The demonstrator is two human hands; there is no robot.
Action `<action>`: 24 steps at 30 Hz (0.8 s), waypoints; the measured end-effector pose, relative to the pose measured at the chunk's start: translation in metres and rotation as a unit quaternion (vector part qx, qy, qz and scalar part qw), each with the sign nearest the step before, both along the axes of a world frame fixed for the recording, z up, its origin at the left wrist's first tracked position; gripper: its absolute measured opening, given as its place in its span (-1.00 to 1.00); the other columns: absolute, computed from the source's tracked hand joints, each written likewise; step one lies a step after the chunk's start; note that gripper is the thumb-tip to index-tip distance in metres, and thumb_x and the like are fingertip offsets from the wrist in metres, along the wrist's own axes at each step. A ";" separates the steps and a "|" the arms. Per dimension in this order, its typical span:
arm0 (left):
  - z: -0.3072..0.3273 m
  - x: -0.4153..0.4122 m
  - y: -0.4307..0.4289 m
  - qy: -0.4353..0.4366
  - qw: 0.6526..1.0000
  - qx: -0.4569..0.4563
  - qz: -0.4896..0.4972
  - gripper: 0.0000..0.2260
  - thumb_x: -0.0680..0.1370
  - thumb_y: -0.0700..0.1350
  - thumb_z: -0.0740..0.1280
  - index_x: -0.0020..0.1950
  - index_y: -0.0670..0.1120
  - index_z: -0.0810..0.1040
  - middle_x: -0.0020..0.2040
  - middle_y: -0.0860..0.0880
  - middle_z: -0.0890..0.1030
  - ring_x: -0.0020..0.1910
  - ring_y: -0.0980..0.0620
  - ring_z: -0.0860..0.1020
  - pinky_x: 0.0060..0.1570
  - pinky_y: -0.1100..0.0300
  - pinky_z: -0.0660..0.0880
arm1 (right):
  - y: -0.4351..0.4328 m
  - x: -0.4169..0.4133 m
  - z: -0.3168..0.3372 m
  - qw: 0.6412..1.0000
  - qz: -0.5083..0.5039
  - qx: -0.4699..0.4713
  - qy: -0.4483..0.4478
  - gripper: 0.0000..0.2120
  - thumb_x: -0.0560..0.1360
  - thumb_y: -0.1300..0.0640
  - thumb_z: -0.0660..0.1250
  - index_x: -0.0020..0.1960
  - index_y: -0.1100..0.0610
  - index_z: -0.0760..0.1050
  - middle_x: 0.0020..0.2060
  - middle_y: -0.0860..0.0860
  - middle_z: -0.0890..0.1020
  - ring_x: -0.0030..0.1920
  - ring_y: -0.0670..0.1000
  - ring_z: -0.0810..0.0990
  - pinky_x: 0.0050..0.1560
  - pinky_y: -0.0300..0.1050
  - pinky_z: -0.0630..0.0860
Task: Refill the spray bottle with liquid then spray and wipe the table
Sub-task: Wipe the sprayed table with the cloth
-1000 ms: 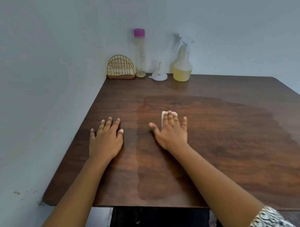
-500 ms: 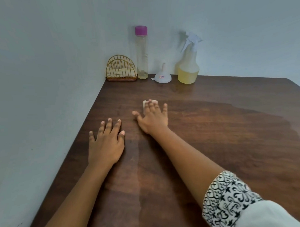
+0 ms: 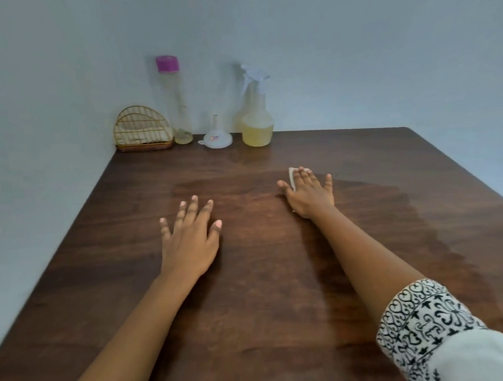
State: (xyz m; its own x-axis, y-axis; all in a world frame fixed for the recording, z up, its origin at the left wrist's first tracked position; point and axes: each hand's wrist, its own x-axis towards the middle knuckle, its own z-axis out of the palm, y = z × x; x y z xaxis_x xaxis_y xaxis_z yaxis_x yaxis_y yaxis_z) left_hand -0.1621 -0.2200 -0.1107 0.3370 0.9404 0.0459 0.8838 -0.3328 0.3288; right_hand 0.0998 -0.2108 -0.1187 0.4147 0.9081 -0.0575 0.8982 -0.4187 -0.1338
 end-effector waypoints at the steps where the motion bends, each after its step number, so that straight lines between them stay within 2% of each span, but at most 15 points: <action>1: -0.001 0.012 -0.003 0.001 1.000 -0.002 -0.012 -0.52 0.64 0.13 0.01 0.55 0.12 0.06 0.59 0.04 -0.02 0.57 0.01 -0.09 0.46 -0.18 -0.15 | -0.011 0.025 -0.001 1.000 -0.018 -0.003 -0.002 -0.27 0.54 -0.34 -0.24 0.56 0.08 -0.08 0.55 -0.02 -0.05 0.55 -0.03 -0.10 0.46 0.21 -0.30; 6: -0.010 0.053 -0.021 0.046 0.998 0.001 -0.051 -0.50 0.63 0.17 0.00 0.56 0.11 0.06 0.59 0.04 0.01 0.57 0.00 -0.05 0.47 -0.15 -0.13 | -0.067 0.127 0.002 0.993 -0.116 -0.017 -0.008 -0.28 0.53 -0.34 -0.23 0.56 0.06 -0.06 0.55 -0.03 -0.03 0.55 -0.03 -0.09 0.47 0.22 -0.26; 10: -0.012 0.067 -0.032 0.062 0.997 0.014 -0.051 -0.50 0.64 0.16 -0.02 0.56 0.08 0.04 0.59 0.02 0.03 0.57 -0.01 -0.04 0.48 -0.10 -0.13 | -0.080 0.145 0.003 0.987 -0.154 -0.036 -0.008 -0.24 0.52 -0.35 -0.25 0.56 0.09 -0.12 0.56 0.02 -0.05 0.55 0.00 -0.12 0.47 0.23 -0.27; 12: -0.013 0.073 -0.036 0.054 0.997 0.017 -0.051 -0.50 0.64 0.15 -0.01 0.56 0.07 0.06 0.59 0.01 0.05 0.57 -0.01 -0.03 0.49 -0.10 -0.12 | -0.074 0.124 0.002 0.990 -0.139 -0.030 -0.019 -0.21 0.52 -0.36 -0.24 0.55 0.15 -0.14 0.55 0.07 -0.03 0.55 0.04 -0.11 0.48 0.22 -0.27; 14: -0.014 0.075 -0.039 0.046 0.997 0.022 -0.051 -0.51 0.64 0.14 0.00 0.56 0.06 0.08 0.58 0.00 0.07 0.56 -0.02 0.00 0.49 -0.09 -0.10 | -0.069 0.086 -0.003 0.997 -0.074 -0.016 -0.030 -0.20 0.52 -0.36 -0.23 0.55 0.18 -0.14 0.55 0.07 -0.02 0.55 0.02 -0.09 0.46 0.19 -0.29; 16: -0.015 0.075 -0.040 0.045 0.998 0.023 -0.045 -0.51 0.64 0.13 0.00 0.56 0.06 0.09 0.58 0.00 0.08 0.56 -0.02 0.01 0.49 -0.09 -0.09 | -0.071 0.049 -0.008 1.000 0.005 -0.004 -0.020 -0.20 0.51 -0.37 -0.23 0.55 0.15 -0.14 0.55 0.03 -0.04 0.55 -0.01 -0.12 0.45 0.16 -0.33; 18: -0.015 0.075 -0.040 0.049 0.998 0.022 -0.041 -0.51 0.64 0.14 0.00 0.56 0.06 0.09 0.58 0.01 0.08 0.56 -0.02 0.01 0.49 -0.08 -0.10 | -0.082 0.039 -0.009 0.999 0.043 -0.001 -0.005 -0.22 0.51 -0.37 -0.23 0.56 0.09 -0.15 0.55 -0.03 -0.08 0.54 -0.06 -0.16 0.43 0.14 -0.37; 24: -0.014 0.075 -0.043 0.049 0.997 0.032 -0.040 -0.52 0.64 0.13 0.02 0.55 0.04 0.14 0.57 -0.01 0.13 0.56 -0.03 0.05 0.49 -0.09 -0.08 | -0.141 0.137 0.000 0.999 -0.051 -0.013 -0.012 -0.29 0.53 -0.33 -0.19 0.56 0.02 -0.11 0.55 -0.07 -0.05 0.53 -0.12 -0.13 0.46 0.19 -0.28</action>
State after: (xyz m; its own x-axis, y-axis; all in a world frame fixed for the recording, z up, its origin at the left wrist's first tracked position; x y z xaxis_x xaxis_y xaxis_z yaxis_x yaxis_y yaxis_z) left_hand -0.0867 -0.2631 -0.1250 0.4174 0.9062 0.0680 0.8803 -0.4217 0.2172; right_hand 0.2364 -0.3516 -0.1183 0.5060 0.8597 -0.0702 0.8538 -0.5108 -0.1005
